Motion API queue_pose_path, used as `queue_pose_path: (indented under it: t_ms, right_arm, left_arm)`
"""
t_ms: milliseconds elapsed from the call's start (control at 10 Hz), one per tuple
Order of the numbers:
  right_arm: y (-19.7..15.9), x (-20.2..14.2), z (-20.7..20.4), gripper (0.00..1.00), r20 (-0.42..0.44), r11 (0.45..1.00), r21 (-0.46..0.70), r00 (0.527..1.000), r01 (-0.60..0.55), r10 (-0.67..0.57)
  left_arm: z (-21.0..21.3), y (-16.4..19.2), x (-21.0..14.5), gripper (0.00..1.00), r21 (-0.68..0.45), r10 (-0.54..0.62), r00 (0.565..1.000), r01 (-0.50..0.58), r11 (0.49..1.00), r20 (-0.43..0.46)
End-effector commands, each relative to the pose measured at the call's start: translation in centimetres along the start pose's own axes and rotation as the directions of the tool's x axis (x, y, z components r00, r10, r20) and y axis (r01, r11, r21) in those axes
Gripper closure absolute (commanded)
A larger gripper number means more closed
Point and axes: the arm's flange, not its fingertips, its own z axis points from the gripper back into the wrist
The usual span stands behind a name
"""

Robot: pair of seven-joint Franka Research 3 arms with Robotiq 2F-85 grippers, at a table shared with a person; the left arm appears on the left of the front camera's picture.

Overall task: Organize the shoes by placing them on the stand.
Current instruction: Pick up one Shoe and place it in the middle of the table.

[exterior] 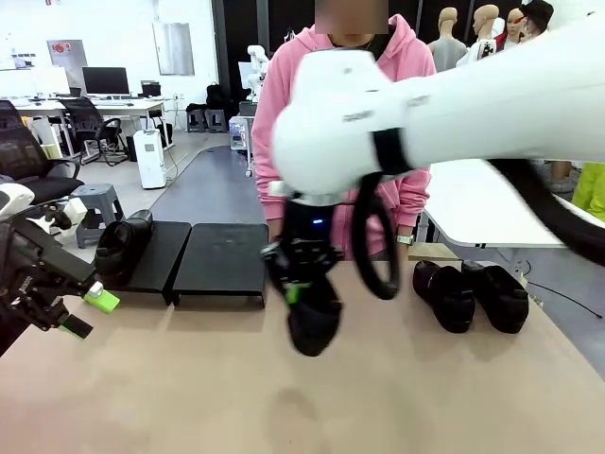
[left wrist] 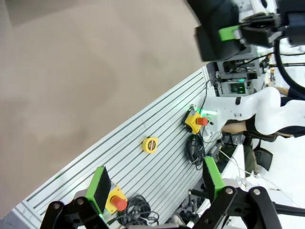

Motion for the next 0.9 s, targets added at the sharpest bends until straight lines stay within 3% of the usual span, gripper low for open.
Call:
queue_pose_path:
  t_ms: [0,200,400,600,800]
  right_arm:
    - [2.2,3.3,-1.6,1.00,-0.150,0.999,-0.035,0.988,0.035,-0.040]
    - [4.4,5.1,-6.6,1.00,-0.124,0.989,-0.127,0.988,0.081,-0.097]
    - [5.6,6.2,-10.2,1.00,-0.269,0.994,-0.102,0.961,0.042,-0.068]
    - [5.3,6.0,-12.4,1.00,-0.396,0.986,-0.164,0.916,-0.009,-0.058]
    - [5.3,6.2,-12.8,1.00,-0.407,0.987,-0.156,0.913,-0.025,-0.041]
  left_arm:
    - [0.4,0.2,-0.2,0.00,0.000,-0.004,1.000,0.004,1.000,-0.011]
    - [0.4,0.2,-0.2,0.00,0.000,-0.004,1.000,0.004,1.000,-0.011]
    - [0.4,0.2,-0.2,0.00,0.000,-0.004,1.000,0.004,1.000,-0.011]
    - [0.4,0.2,-0.2,0.00,0.000,-0.004,1.000,0.004,1.000,-0.011]
    - [0.4,0.2,-0.2,0.00,0.000,-0.004,1.000,0.004,1.000,-0.011]
